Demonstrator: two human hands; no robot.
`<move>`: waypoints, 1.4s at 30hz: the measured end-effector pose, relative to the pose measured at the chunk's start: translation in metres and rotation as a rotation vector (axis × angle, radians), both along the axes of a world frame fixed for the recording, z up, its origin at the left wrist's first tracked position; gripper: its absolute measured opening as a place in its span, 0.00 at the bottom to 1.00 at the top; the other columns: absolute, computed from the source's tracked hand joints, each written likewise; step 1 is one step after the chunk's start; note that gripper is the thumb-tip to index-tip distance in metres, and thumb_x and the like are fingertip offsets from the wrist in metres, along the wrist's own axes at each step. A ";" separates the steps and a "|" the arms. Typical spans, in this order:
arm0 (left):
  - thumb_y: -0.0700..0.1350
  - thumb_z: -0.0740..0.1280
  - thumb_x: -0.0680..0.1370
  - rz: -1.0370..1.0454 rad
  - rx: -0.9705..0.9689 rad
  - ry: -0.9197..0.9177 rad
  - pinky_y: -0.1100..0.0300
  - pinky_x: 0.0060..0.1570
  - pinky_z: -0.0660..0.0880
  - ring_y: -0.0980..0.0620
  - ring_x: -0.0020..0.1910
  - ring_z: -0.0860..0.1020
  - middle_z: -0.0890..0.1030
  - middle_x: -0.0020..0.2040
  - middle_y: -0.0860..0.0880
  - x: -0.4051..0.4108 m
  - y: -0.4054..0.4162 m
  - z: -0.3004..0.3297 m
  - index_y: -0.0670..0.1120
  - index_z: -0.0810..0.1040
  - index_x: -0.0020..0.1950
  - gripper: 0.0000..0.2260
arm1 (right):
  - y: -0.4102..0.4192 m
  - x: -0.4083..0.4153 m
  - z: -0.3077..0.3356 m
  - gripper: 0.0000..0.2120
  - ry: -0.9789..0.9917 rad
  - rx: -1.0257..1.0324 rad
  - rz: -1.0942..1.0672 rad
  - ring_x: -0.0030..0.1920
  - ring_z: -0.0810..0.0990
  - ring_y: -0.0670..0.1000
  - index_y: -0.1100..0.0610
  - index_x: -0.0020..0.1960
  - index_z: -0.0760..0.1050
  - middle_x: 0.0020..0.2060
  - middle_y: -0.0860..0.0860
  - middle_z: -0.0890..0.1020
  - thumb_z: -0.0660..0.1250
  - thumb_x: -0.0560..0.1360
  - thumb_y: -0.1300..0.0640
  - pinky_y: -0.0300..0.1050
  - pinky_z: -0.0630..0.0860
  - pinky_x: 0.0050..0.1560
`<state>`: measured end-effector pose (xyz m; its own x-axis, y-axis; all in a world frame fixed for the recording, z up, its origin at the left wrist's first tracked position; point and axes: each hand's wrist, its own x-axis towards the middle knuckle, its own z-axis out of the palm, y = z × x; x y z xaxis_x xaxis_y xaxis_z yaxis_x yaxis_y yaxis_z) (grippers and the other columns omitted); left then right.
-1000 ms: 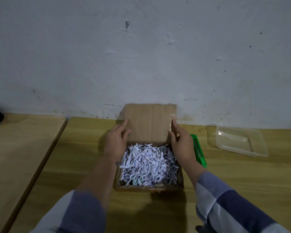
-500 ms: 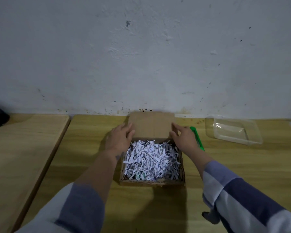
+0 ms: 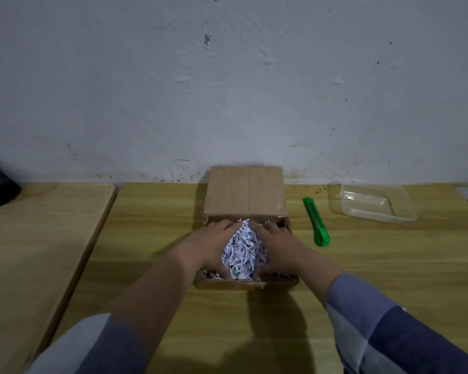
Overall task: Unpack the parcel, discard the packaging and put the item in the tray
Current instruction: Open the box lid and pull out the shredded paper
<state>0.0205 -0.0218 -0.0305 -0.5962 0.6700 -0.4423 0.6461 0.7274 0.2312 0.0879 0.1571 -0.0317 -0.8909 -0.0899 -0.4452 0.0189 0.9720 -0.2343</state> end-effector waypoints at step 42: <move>0.44 0.79 0.66 0.102 0.005 -0.170 0.49 0.71 0.63 0.43 0.76 0.56 0.49 0.79 0.48 0.000 0.012 -0.014 0.50 0.42 0.78 0.55 | -0.003 -0.017 -0.021 0.53 -0.088 -0.102 -0.076 0.69 0.63 0.65 0.49 0.76 0.45 0.69 0.60 0.61 0.77 0.64 0.48 0.57 0.64 0.70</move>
<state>0.0207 -0.0094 -0.0449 -0.5782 0.6127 -0.5388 0.5206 0.7855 0.3346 0.0708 0.1538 -0.0524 -0.8548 -0.0727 -0.5138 0.1163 0.9381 -0.3263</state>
